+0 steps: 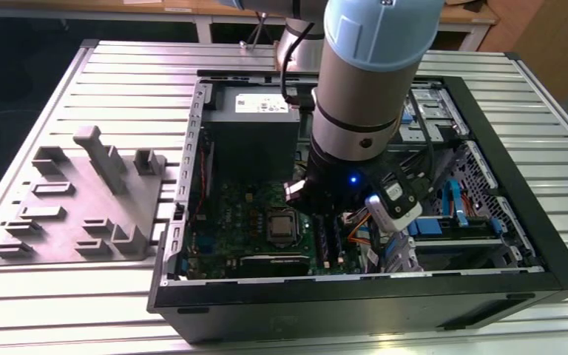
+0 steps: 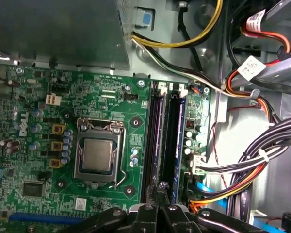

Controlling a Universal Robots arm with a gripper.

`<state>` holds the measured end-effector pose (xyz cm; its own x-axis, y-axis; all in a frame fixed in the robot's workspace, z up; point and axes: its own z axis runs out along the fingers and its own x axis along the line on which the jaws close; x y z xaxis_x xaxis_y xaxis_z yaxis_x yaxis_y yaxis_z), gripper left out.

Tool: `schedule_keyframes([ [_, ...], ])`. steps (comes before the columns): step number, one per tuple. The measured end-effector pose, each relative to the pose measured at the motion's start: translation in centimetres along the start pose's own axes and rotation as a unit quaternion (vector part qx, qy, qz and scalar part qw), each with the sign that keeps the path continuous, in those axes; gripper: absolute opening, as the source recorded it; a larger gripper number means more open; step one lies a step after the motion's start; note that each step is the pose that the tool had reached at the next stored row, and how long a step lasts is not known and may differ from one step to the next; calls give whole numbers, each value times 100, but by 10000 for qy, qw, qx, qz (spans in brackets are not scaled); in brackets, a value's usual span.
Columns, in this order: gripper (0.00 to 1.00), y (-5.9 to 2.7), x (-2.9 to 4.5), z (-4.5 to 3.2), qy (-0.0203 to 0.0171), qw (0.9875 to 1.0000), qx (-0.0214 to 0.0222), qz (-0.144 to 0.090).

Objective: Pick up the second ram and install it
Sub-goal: 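Press down the second ram until it locks into place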

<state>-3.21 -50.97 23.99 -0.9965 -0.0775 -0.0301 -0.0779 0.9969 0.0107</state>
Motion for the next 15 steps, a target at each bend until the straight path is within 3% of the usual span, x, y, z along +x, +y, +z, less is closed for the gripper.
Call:
schedule_keyframes([
  [15,10,-58,6,38,11,10000,3,0],
])
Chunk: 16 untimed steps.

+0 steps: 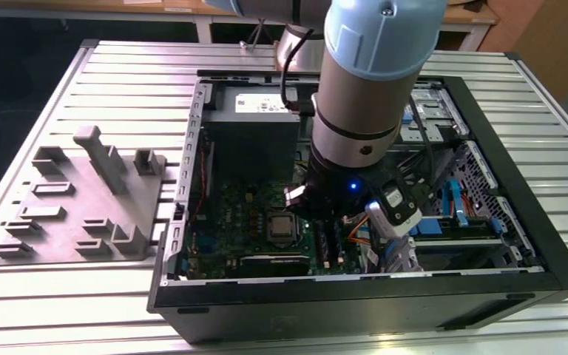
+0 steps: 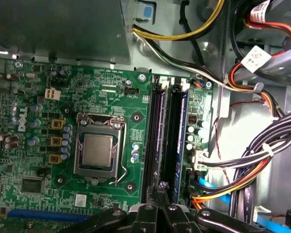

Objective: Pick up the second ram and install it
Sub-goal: 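Press down the second ram until it locks into place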

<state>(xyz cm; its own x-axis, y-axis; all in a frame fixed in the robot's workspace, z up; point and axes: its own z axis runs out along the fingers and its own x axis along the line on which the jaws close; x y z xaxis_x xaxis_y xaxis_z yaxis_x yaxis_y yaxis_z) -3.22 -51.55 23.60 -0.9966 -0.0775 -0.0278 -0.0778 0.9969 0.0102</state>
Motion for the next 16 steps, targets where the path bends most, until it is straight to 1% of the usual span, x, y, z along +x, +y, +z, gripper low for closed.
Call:
schedule_keyframes([
  [2,10,-15,2,2,3,10000,0,0],
  [7,10,-38,3,11,23,10000,3,0],
  [11,10,-43,3,55,51,10000,11,0],
  [14,10,-45,0,80,65,10000,18,0],
  [16,10,-47,-27,88,81,10000,21,0],
])
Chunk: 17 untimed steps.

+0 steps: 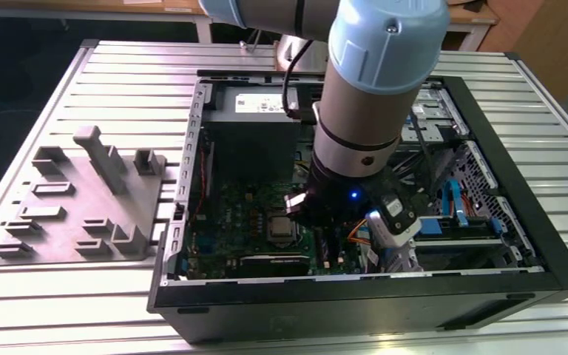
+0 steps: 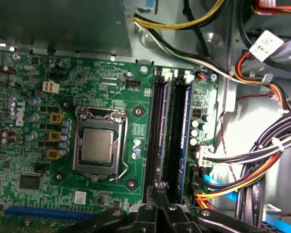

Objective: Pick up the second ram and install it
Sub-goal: 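Press down the second ram until it locks into place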

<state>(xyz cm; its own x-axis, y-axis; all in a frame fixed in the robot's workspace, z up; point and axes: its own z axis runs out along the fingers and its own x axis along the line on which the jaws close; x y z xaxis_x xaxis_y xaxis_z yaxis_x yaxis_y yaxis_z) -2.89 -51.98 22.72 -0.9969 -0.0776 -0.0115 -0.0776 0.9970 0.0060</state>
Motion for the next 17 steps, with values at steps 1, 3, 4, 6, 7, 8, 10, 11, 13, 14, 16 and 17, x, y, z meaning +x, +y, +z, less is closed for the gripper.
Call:
schedule_keyframes([
  [1,10,-1,-11,2,6,10000,1,0],
  [3,10,-2,-15,4,8,10000,1,0],
  [4,10,-1,-15,7,8,10000,0,0],
  [6,10,-1,-15,23,7,10000,-2,0],
  [7,10,-2,-15,35,8,10000,0,0],
  [8,10,-2,-15,41,8,10000,-1,0],
  [10,10,-2,-15,41,8,10000,0,0],
  [11,10,-2,-15,41,8,10000,1,0],
  [13,10,-1,-15,54,8,10000,-1,0],
  [14,10,-2,-14,63,8,10000,2,0],
  [16,10,-2,-15,66,9,10000,2,0],
  [17,10,-2,-14,66,9,10000,2,0],
])
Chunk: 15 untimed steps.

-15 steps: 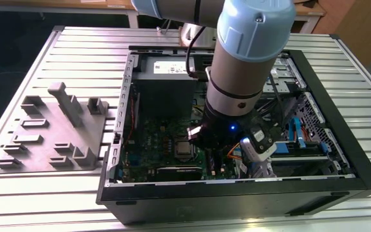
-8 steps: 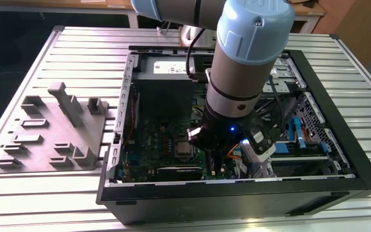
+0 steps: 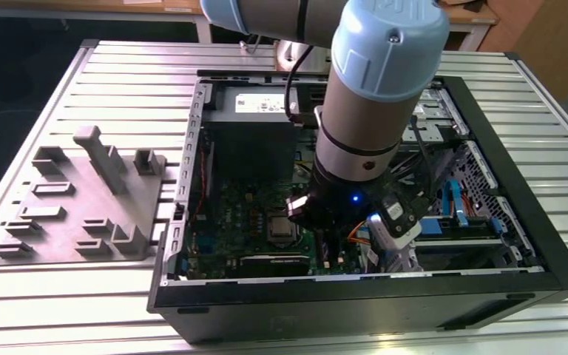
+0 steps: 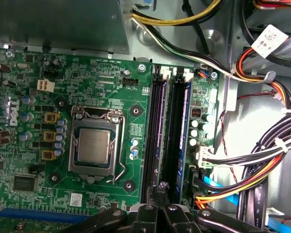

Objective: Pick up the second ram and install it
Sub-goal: 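Press down the second ram until it locks into place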

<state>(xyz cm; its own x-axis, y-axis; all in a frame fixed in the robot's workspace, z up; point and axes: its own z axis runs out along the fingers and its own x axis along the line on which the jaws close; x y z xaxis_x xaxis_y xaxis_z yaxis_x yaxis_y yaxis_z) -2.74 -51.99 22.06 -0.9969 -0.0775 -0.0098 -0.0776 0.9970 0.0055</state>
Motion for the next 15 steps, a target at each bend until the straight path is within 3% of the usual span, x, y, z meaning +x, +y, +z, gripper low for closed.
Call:
schedule_keyframes([
  [15,10,0,0,31,-1,10000,-2,0],
])
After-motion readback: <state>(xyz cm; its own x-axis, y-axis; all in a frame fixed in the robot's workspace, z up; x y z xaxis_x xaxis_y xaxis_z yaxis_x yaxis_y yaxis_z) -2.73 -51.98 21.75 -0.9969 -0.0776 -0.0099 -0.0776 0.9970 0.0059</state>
